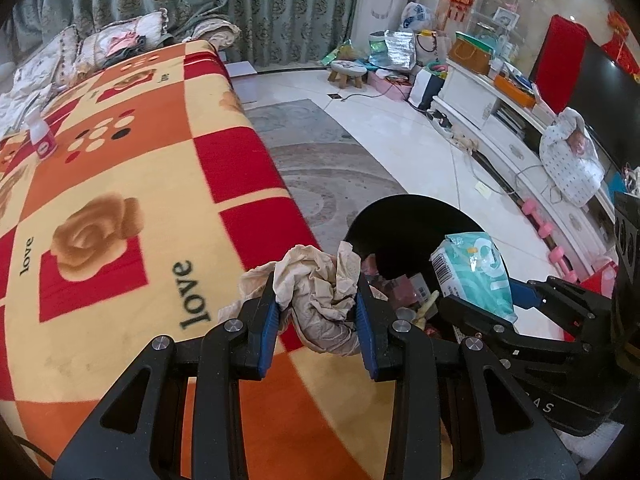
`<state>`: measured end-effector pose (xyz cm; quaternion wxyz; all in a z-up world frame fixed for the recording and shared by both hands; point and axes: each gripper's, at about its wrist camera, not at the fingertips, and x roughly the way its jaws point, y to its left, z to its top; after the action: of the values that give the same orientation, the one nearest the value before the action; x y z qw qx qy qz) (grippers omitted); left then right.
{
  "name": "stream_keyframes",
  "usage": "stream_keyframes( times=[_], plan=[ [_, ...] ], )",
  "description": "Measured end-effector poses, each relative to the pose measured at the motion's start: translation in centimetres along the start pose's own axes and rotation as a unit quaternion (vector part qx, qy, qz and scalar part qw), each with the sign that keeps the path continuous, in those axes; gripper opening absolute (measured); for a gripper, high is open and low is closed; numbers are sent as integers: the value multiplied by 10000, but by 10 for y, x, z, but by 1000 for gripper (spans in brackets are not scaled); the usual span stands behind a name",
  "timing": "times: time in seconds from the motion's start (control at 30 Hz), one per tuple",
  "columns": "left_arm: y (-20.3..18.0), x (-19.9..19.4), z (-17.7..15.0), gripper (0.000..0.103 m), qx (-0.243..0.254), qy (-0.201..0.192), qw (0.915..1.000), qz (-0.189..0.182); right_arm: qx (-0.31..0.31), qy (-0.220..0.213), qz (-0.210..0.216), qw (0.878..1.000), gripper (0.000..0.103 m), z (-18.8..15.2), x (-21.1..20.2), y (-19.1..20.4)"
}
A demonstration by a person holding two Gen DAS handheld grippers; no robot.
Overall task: Collect trash
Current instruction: 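Carry the beige tissue and tissue pack over the black bin with both tools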
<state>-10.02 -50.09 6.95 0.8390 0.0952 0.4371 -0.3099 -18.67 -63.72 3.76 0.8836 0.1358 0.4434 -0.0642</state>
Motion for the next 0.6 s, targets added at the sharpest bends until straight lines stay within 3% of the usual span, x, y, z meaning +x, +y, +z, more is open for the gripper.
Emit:
stream_keyframes(
  times=[0.6],
  plan=[
    [-21, 27, 12, 32, 30, 181, 9994, -286, 205, 33, -168, 9996, 49, 0, 3, -32]
  ],
)
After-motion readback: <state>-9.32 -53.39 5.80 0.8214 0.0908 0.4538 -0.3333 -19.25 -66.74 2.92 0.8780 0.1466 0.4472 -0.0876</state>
